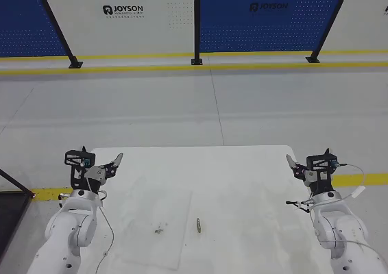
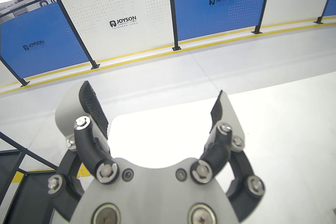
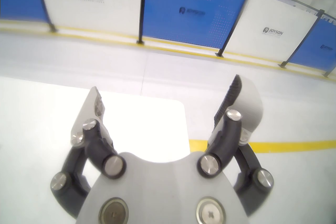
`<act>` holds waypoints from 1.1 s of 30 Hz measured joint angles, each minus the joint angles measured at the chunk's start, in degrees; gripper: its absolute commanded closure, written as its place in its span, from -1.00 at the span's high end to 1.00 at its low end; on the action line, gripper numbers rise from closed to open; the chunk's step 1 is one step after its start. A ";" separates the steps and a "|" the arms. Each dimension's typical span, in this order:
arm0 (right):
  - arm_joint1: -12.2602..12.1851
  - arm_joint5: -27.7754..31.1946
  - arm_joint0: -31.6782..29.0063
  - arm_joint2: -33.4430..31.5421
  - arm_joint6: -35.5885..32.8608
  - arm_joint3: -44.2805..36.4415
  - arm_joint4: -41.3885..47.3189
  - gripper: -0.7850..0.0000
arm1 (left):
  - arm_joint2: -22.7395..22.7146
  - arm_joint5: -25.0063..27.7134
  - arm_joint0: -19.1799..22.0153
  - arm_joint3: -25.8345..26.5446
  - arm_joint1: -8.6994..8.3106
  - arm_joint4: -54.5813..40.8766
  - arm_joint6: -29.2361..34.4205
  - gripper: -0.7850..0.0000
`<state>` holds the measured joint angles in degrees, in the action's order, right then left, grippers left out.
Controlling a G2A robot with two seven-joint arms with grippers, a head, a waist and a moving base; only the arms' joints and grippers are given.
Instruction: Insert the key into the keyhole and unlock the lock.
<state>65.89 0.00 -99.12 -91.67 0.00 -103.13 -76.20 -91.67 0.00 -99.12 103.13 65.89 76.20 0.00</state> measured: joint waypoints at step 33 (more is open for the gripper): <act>0.00 0.00 0.00 0.00 0.00 0.00 0.00 1.00 | 14.09 9.09 -25.37 16.74 0.21 13.56 22.35 1.00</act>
<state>65.89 0.00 -99.12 -91.67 0.00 -103.13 -76.20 -77.58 9.09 -124.49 119.87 66.10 89.76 22.35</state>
